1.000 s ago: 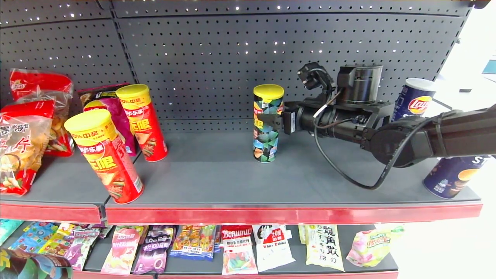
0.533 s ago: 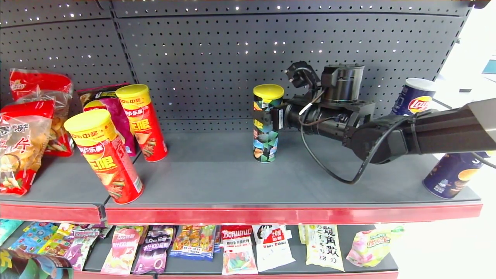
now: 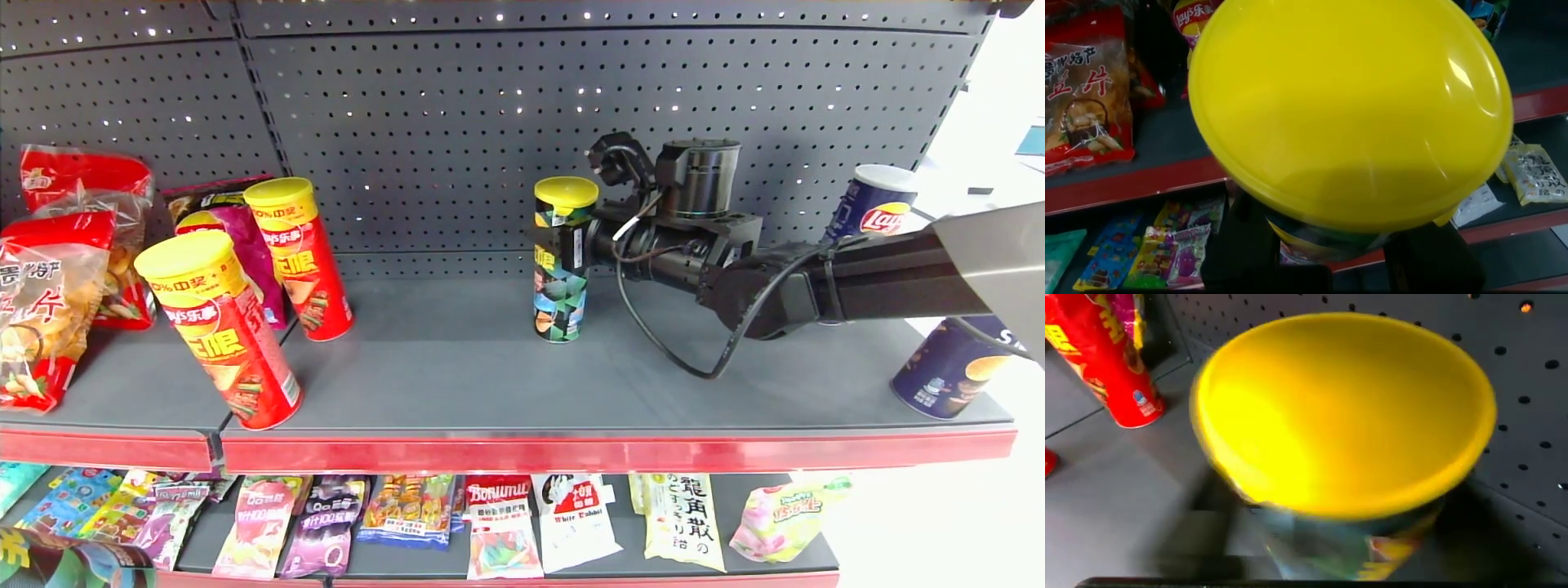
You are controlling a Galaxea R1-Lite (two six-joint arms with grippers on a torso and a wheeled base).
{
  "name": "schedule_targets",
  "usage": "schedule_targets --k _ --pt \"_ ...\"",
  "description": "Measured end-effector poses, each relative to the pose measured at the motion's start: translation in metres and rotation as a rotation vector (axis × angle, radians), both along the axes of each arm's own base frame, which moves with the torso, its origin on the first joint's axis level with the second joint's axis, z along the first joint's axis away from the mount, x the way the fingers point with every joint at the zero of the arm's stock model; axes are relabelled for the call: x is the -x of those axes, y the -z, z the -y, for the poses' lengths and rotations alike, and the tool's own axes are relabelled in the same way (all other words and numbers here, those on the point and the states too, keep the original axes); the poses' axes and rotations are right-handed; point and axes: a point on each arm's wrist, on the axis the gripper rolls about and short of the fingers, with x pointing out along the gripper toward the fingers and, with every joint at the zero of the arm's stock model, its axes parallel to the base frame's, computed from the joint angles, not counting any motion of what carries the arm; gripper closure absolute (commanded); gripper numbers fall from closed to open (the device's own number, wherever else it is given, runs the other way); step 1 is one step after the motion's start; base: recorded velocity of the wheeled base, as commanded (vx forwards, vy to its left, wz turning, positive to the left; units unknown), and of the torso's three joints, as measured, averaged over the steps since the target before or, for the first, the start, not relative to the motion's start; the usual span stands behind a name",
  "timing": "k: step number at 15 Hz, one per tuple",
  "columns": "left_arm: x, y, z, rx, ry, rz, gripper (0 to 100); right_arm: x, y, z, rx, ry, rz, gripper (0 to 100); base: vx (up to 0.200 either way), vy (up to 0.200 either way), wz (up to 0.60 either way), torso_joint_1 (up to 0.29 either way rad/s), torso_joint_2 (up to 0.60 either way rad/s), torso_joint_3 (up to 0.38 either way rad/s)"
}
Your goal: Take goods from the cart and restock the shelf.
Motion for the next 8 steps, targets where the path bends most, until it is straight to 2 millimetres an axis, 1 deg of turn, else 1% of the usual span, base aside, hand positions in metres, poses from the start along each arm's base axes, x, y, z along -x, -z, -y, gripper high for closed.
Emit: schedule_targets --k 3,5,6,8 --pt "0.000 0.001 0.000 0.000 0.000 -0.002 100 -0.001 -0.001 -0.002 -0.002 -0.009 0.004 100 0.000 0.000 0.00 0.000 0.00 0.000" --pt "0.000 0.001 0.000 0.000 0.000 -0.003 100 0.001 -0.002 -0.003 -0.002 -0.027 0.003 100 0.000 0.000 0.00 0.000 0.00 0.000" --pt "0.000 0.001 0.000 0.000 0.000 -0.003 100 0.008 -0.006 -0.004 -0.007 -0.070 0.006 100 0.000 0.000 0.00 0.000 0.00 0.000" --pt "0.000 0.001 0.000 0.001 0.000 -0.002 100 0.023 -0.019 0.001 -0.006 -0.142 0.025 100 0.000 0.000 0.00 0.000 0.00 0.000"
